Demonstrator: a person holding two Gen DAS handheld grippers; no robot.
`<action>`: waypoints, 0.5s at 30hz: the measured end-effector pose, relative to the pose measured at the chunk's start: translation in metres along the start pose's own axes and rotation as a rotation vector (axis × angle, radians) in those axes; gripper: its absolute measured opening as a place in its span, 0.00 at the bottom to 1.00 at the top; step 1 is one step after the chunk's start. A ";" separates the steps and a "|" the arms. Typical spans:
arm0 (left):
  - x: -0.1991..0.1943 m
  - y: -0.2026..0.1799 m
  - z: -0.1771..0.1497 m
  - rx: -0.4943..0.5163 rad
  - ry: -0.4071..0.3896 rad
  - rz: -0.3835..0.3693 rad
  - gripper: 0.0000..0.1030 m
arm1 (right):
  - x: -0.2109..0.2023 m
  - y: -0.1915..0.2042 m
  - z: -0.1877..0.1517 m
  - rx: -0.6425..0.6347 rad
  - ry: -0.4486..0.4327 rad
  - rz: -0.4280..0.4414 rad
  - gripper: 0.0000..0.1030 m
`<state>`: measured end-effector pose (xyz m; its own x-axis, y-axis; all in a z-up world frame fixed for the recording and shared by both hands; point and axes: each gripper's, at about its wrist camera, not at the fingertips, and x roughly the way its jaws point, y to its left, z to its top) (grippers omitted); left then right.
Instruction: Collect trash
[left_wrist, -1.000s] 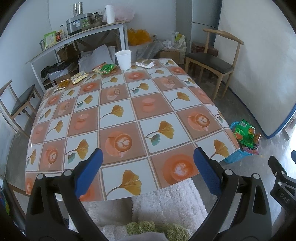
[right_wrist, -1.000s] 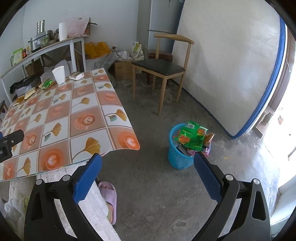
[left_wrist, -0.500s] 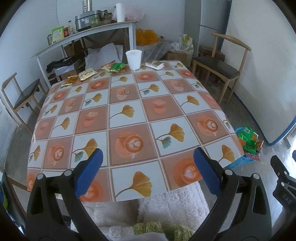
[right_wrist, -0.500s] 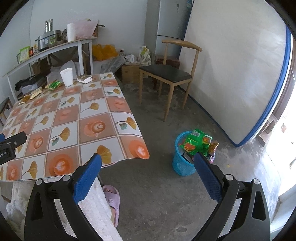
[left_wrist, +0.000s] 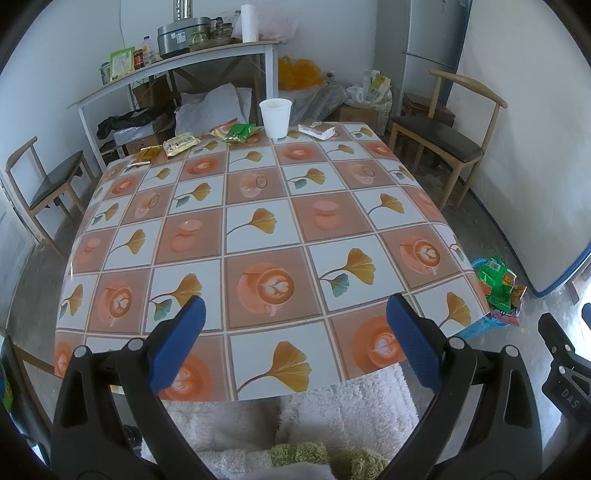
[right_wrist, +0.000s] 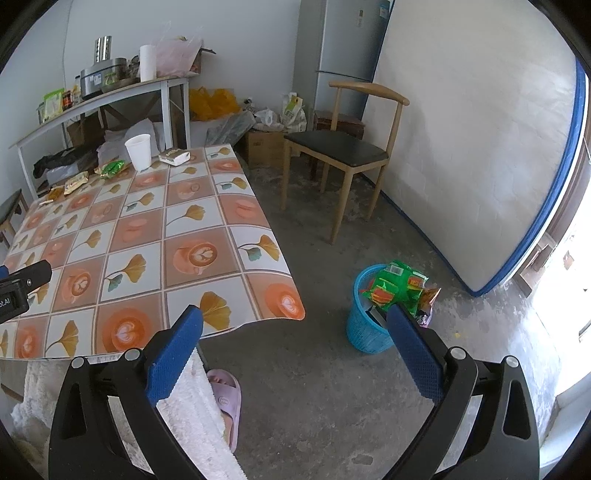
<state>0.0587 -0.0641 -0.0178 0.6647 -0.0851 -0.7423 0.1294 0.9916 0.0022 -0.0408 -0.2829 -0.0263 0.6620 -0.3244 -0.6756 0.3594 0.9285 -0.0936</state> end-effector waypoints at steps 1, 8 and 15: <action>0.000 0.000 0.000 0.001 -0.001 0.000 0.92 | 0.000 0.000 0.000 -0.002 0.000 -0.001 0.94; 0.000 0.000 0.000 0.001 0.000 -0.001 0.92 | 0.000 -0.001 0.000 -0.002 -0.001 -0.001 0.94; 0.000 0.002 -0.001 -0.001 0.003 0.000 0.92 | 0.000 -0.001 0.000 -0.002 -0.001 -0.002 0.94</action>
<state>0.0586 -0.0619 -0.0182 0.6625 -0.0850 -0.7443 0.1287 0.9917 0.0013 -0.0410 -0.2833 -0.0261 0.6620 -0.3261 -0.6748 0.3592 0.9283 -0.0961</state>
